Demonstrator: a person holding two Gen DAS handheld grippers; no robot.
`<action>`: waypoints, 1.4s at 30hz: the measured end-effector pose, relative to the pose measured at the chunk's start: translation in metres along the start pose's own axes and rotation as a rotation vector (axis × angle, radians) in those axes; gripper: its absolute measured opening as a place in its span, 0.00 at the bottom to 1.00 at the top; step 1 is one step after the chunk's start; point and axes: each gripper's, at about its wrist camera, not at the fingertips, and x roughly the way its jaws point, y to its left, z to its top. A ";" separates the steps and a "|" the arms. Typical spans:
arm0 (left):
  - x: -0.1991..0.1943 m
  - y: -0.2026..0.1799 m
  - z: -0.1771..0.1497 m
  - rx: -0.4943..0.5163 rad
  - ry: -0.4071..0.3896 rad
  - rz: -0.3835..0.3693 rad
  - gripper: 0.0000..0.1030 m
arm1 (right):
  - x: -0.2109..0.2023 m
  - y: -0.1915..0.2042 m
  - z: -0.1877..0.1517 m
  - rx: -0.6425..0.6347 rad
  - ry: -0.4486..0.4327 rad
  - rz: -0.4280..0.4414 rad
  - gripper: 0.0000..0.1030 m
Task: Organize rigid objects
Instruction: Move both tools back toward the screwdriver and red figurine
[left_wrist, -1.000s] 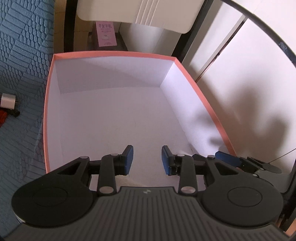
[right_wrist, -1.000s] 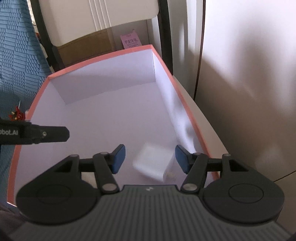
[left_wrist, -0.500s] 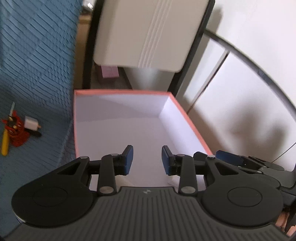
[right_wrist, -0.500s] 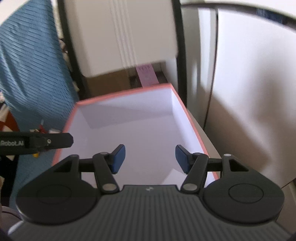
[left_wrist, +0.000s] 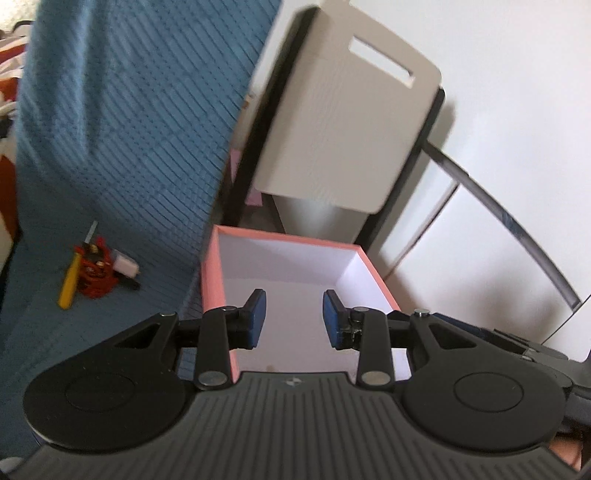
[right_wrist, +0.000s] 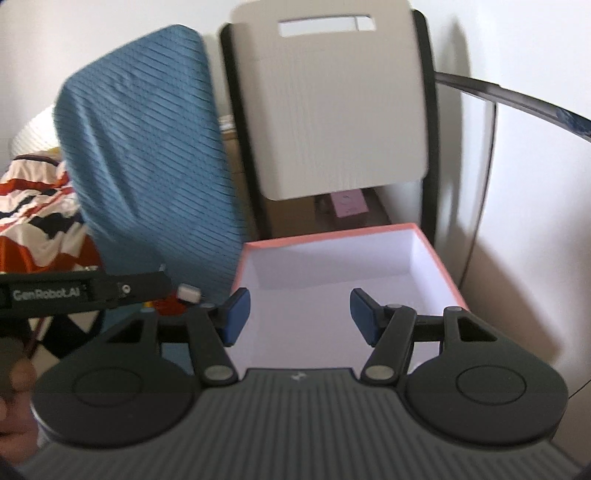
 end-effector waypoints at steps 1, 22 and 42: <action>-0.005 0.005 0.000 -0.004 -0.009 0.002 0.38 | -0.002 0.006 0.001 0.004 0.000 0.012 0.61; -0.073 0.096 -0.035 -0.076 -0.061 0.129 0.38 | 0.010 0.100 -0.048 -0.055 0.114 0.154 0.61; -0.092 0.123 -0.078 -0.122 -0.080 0.213 0.43 | -0.003 0.109 -0.093 -0.096 0.131 0.153 0.61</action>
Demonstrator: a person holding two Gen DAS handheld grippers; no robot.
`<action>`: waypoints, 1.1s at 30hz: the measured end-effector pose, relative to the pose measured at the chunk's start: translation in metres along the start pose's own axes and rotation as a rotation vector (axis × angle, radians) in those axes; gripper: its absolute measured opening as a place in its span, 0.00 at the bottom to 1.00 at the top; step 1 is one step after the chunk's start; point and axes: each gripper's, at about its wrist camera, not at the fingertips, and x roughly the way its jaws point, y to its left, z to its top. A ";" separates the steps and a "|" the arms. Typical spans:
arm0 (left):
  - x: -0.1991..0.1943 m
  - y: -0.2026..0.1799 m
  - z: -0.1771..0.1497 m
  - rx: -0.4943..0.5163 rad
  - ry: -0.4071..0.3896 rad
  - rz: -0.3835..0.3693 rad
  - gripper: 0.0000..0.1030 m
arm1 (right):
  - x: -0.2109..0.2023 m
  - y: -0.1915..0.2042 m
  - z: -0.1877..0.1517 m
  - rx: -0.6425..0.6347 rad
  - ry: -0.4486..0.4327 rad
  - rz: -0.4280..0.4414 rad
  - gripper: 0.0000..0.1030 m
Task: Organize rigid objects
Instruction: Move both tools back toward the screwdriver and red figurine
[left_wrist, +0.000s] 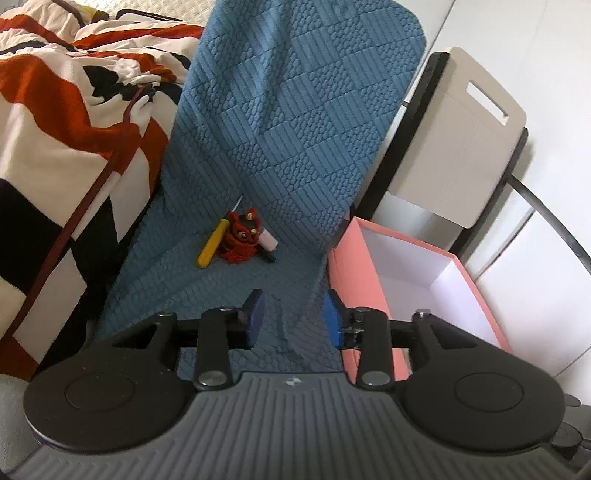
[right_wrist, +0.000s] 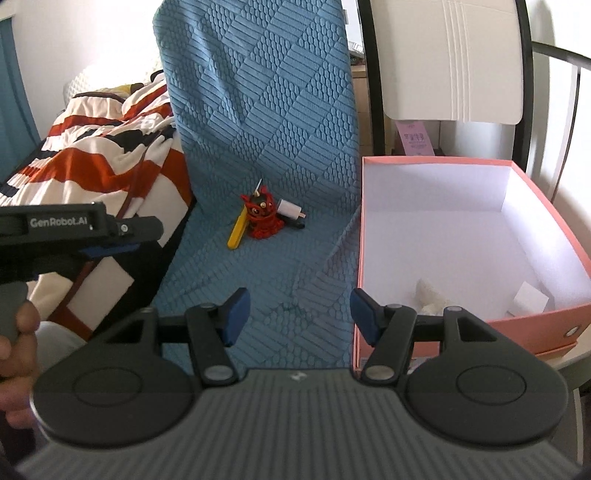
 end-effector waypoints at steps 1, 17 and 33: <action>0.003 0.003 -0.002 0.005 -0.015 -0.005 0.44 | 0.003 0.000 -0.001 0.001 -0.002 0.004 0.61; 0.079 0.055 -0.014 -0.049 0.021 0.032 0.44 | 0.062 0.015 0.018 -0.063 -0.019 0.019 0.60; 0.149 0.085 0.017 0.023 0.114 0.132 0.44 | 0.130 0.007 0.039 -0.037 -0.041 0.095 0.61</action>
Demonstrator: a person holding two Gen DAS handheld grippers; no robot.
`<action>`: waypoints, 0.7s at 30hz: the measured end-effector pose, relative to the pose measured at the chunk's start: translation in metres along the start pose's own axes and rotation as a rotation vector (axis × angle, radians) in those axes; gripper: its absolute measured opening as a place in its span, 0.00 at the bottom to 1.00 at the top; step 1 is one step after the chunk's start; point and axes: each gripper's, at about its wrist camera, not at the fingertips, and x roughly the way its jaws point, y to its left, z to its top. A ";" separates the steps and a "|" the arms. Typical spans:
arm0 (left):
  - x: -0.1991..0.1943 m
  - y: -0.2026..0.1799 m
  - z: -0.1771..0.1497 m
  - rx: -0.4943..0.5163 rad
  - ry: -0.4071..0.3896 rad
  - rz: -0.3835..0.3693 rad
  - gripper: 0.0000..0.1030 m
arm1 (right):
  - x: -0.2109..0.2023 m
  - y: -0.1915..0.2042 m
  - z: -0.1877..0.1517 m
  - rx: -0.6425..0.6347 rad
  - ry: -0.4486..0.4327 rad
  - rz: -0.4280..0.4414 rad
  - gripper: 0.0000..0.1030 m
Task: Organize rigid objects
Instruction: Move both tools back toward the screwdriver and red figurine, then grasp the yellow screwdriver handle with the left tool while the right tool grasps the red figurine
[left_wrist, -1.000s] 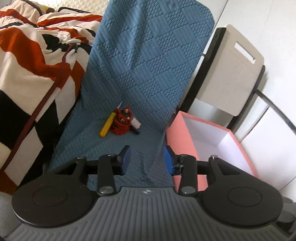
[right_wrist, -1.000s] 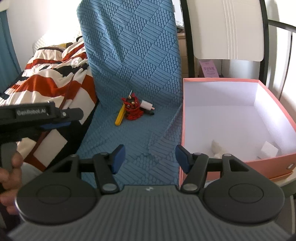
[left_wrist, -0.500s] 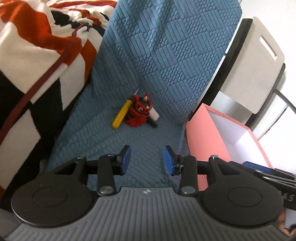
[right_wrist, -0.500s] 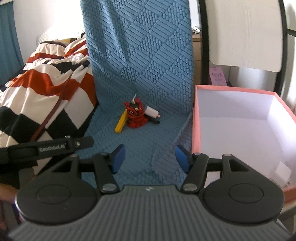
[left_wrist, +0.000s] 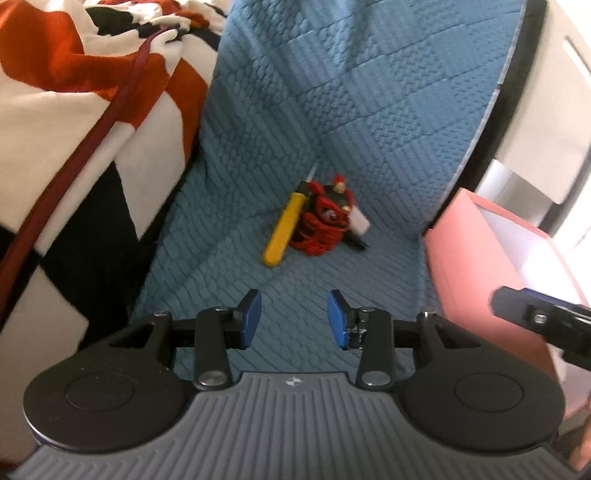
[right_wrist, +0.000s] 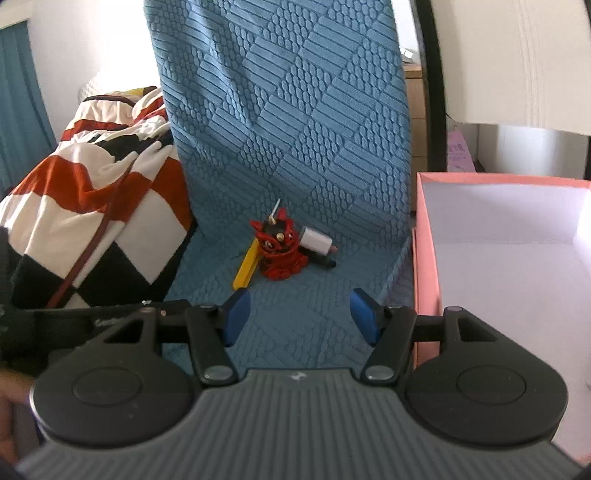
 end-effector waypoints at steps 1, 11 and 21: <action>0.005 0.003 0.004 -0.001 0.005 0.005 0.44 | 0.003 -0.001 0.002 -0.009 -0.002 -0.001 0.61; 0.064 0.034 0.041 0.015 0.112 -0.022 0.44 | 0.046 -0.020 0.026 -0.002 -0.011 -0.043 0.70; 0.117 0.043 0.061 0.042 0.202 -0.047 0.44 | 0.097 -0.019 0.050 0.058 0.001 0.003 0.83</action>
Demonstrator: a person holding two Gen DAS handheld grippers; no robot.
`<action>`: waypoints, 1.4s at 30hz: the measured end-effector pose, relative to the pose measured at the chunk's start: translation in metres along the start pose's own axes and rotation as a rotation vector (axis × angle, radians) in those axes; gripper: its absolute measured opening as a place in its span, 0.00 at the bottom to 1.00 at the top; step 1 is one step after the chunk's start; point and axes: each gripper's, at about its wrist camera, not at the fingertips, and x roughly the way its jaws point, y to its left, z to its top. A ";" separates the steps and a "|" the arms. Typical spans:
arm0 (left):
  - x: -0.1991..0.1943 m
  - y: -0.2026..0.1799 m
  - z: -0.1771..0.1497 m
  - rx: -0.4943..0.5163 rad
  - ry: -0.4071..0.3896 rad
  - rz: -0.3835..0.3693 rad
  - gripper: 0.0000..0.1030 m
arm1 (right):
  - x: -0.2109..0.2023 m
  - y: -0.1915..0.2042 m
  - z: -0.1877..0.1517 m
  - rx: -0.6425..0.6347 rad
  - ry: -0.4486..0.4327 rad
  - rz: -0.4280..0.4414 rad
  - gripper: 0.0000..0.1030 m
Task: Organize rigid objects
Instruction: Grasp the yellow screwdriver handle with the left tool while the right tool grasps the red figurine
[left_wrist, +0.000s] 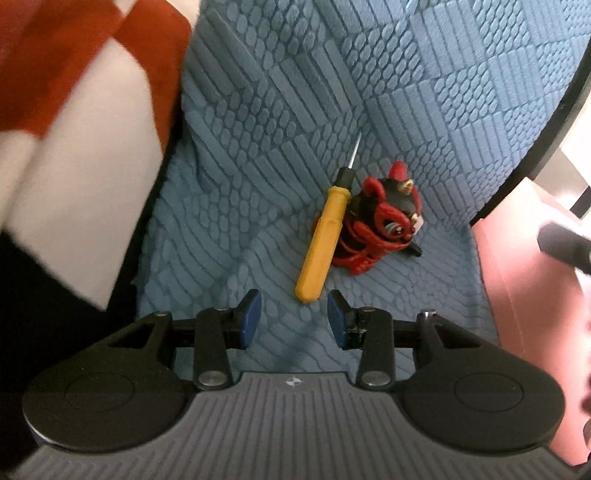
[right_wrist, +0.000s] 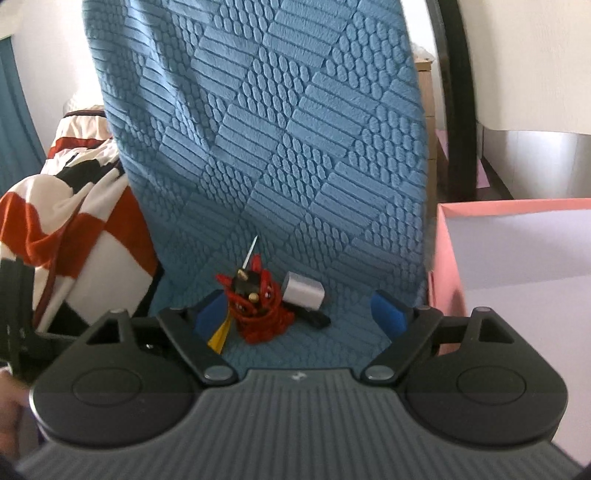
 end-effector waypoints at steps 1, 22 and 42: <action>0.004 -0.001 0.002 0.004 0.003 -0.001 0.44 | 0.007 0.000 0.003 0.002 0.000 0.013 0.83; 0.060 -0.006 0.028 0.104 0.006 -0.091 0.34 | 0.117 0.037 0.002 -0.059 0.151 0.167 0.67; 0.035 -0.004 0.012 -0.038 0.019 -0.056 0.21 | 0.100 0.031 -0.005 -0.066 0.181 0.039 0.56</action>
